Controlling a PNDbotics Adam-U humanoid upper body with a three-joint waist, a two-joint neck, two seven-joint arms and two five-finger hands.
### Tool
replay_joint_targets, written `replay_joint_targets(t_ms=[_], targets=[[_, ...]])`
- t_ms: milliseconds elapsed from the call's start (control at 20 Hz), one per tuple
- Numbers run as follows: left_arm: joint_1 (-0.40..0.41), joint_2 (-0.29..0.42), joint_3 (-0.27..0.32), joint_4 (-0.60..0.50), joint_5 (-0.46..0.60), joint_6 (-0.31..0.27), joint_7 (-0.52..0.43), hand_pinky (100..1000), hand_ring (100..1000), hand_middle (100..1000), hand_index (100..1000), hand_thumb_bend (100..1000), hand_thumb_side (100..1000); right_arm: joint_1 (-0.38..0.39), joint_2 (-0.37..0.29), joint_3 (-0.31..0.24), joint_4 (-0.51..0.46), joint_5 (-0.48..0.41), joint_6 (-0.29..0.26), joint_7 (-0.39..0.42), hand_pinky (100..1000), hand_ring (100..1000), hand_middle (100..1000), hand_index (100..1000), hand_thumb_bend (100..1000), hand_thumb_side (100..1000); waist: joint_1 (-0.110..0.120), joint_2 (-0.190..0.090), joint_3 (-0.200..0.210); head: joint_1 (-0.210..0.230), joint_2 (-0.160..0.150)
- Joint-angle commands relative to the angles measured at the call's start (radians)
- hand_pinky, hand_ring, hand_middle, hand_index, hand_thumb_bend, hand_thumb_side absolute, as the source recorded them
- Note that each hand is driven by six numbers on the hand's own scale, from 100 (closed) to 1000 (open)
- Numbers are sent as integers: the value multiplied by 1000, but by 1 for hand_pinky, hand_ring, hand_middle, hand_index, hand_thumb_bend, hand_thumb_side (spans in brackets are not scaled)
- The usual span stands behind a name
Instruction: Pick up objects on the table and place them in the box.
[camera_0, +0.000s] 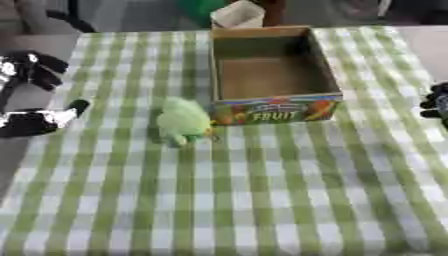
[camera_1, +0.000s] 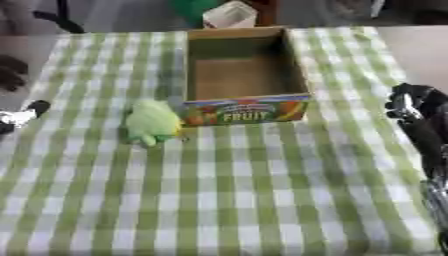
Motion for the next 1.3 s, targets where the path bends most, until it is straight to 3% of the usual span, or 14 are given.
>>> replay_joint_targets(t_ms=[50,450,700,1000,1300], targets=[[-15,29,18,-12,-1,-2,-2,598,610,623,720,492,100,-6,-21,-12,-12,1,0,-3,613,619,562,662,100,525,-1,-14,1,4,4],[-22,35,12,-14,-2,-4,-10,600,611,625,721,500,100,-6,-21,-12,-12,1,0,-2,613,619,562,662,100,525,-1,-15,0,4,5],[-43,50,-9,-13,-3,-9,-35,606,617,630,728,554,100,-7,-21,-10,-12,1,0,-2,613,619,562,662,100,524,-1,-16,-1,5,6],[-119,98,-70,17,-25,-10,-104,633,646,663,743,655,100,-8,-22,-7,-11,1,1,2,613,619,562,662,100,523,0,-18,-6,10,8],[-240,146,-176,93,-49,-18,-220,657,673,697,766,767,100,-11,-23,-3,-10,0,2,6,613,619,562,662,100,523,2,-22,-14,16,8]])
